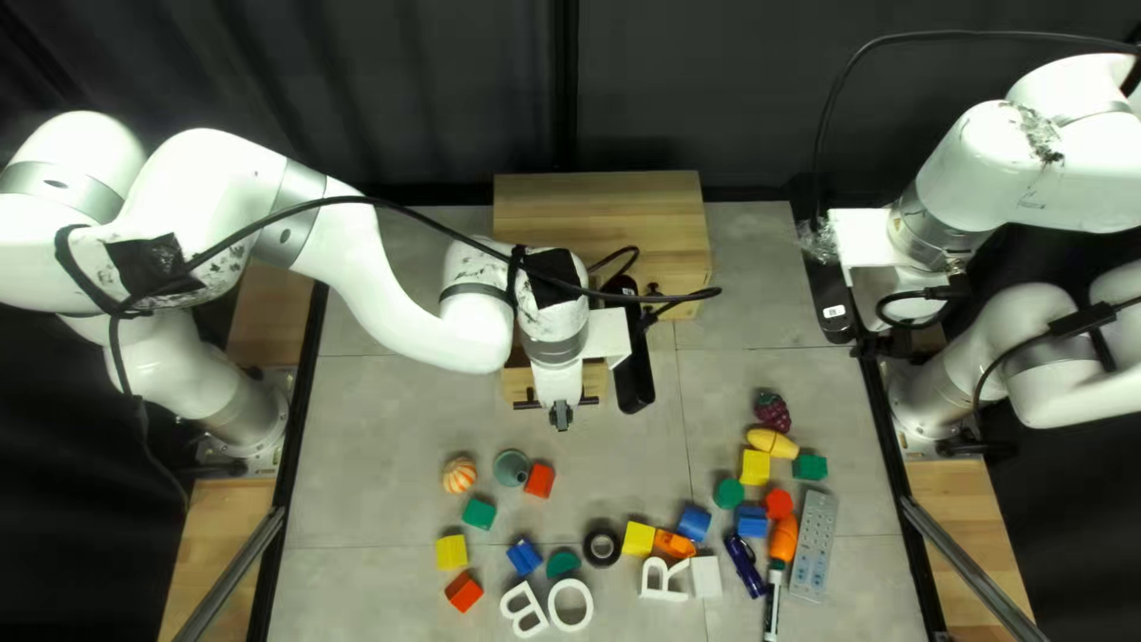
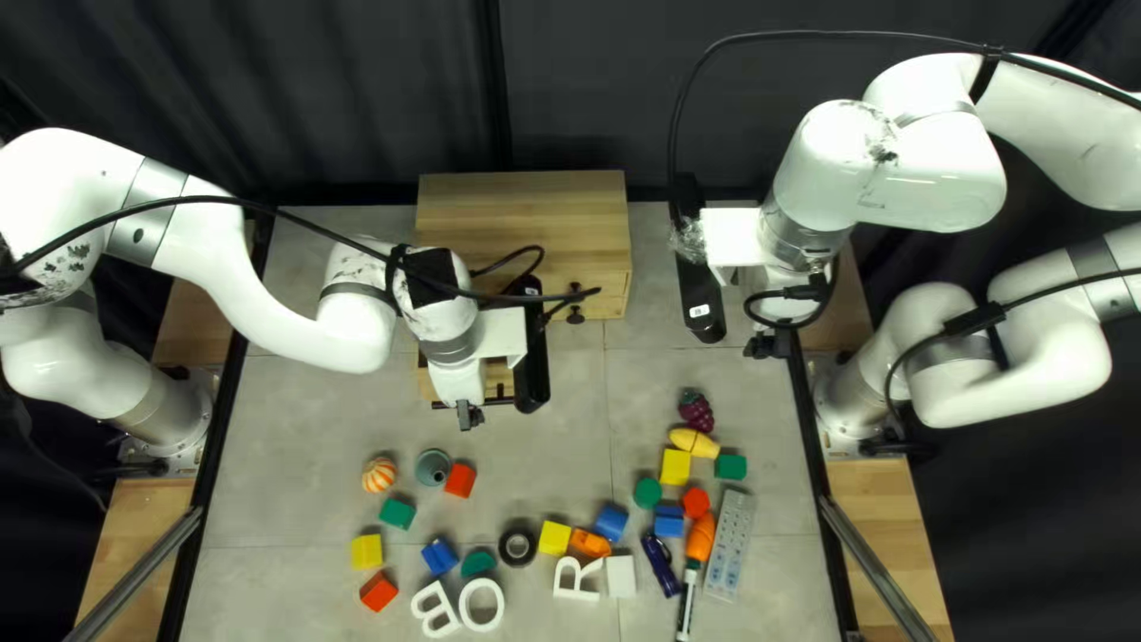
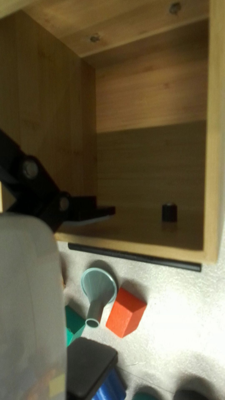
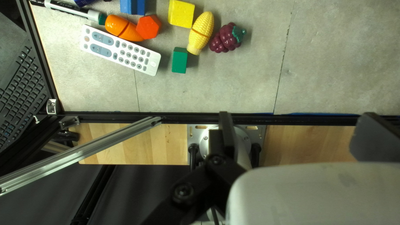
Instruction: Open drawers and place objects into drawer and close
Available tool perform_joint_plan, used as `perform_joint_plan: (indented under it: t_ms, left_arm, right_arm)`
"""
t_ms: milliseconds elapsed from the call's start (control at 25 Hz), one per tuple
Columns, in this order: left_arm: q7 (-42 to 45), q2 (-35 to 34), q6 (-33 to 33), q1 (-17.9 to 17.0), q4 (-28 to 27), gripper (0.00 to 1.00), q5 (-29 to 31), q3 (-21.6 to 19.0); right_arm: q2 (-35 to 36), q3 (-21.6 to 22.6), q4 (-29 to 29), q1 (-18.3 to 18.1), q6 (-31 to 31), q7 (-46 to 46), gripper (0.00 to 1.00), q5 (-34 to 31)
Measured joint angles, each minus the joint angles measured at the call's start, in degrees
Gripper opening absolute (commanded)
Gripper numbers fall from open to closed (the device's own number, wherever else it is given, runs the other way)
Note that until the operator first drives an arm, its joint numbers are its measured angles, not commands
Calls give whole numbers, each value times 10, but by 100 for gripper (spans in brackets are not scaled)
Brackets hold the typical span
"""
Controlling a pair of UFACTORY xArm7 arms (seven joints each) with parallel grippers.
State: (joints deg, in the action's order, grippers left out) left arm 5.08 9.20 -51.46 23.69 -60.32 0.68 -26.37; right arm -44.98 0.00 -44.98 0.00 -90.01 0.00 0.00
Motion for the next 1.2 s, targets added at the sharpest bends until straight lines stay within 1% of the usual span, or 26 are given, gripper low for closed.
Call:
perform_joint_plan:
  t_ms: [480, 1200]
  left_arm:
    - [-7, -1, -5, 0, 3, 100, -10, -3]
    - [-17, 10, -27, -4, -15, 100, -16, -9]
  right_arm:
    - [0, 0, 0, 0, 0, 0, 100, 0]
    - [0, 0, 0, 0, 0, 0, 100, 0]
